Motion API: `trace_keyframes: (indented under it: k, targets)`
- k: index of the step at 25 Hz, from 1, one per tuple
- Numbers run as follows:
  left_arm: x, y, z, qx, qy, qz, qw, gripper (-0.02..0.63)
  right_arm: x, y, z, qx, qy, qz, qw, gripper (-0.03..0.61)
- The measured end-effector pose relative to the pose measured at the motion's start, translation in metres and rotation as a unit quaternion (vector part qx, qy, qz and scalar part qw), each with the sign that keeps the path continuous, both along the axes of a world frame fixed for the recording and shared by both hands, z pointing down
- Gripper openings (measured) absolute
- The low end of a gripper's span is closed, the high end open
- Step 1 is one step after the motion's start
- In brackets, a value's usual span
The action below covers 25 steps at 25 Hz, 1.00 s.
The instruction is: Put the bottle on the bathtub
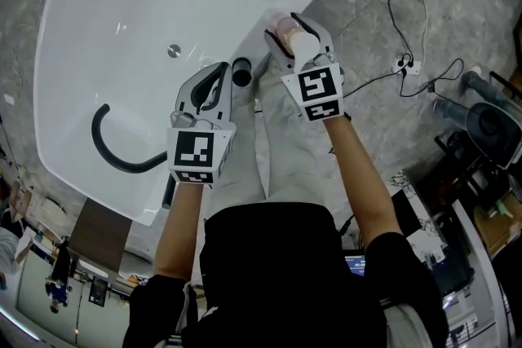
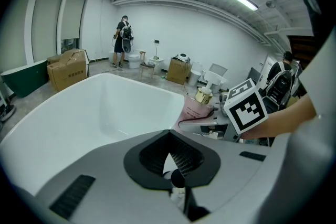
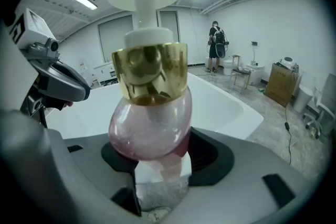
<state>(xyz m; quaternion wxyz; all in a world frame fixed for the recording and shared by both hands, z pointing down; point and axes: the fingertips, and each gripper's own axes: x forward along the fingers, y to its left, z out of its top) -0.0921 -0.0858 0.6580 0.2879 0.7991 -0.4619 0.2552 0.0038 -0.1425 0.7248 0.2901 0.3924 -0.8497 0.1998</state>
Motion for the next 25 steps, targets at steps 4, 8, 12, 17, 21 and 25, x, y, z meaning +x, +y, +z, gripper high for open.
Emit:
trace_keyframes:
  k: [4,8,12,17,21,25]
  targets:
    - [-0.003,0.005,-0.001,0.004,-0.003,0.0,1.0,0.012,-0.002,0.004,0.001,0.004,0.001,0.005,1.0,0.245]
    - [-0.009,0.006,-0.006,0.009,-0.005,-0.005,0.9999,0.012,-0.004,0.004,0.0,0.005,-0.005,0.004,1.0,0.245]
    - [-0.012,0.004,-0.013,0.012,-0.005,-0.007,0.9999,0.012,-0.005,0.005,-0.001,-0.004,-0.006,-0.001,1.0,0.245]
    - [-0.011,0.002,-0.029,0.019,-0.005,-0.005,0.9998,0.012,-0.003,0.012,-0.005,-0.026,-0.001,-0.003,1.0,0.245]
    - [-0.009,-0.002,-0.044,0.029,-0.007,0.002,0.9996,0.012,0.004,0.02,-0.015,-0.039,0.004,-0.003,0.999,0.245]
    - [-0.007,-0.008,-0.066,0.046,-0.002,0.006,0.9989,0.012,0.01,0.033,-0.028,-0.049,0.006,-0.001,0.999,0.245]
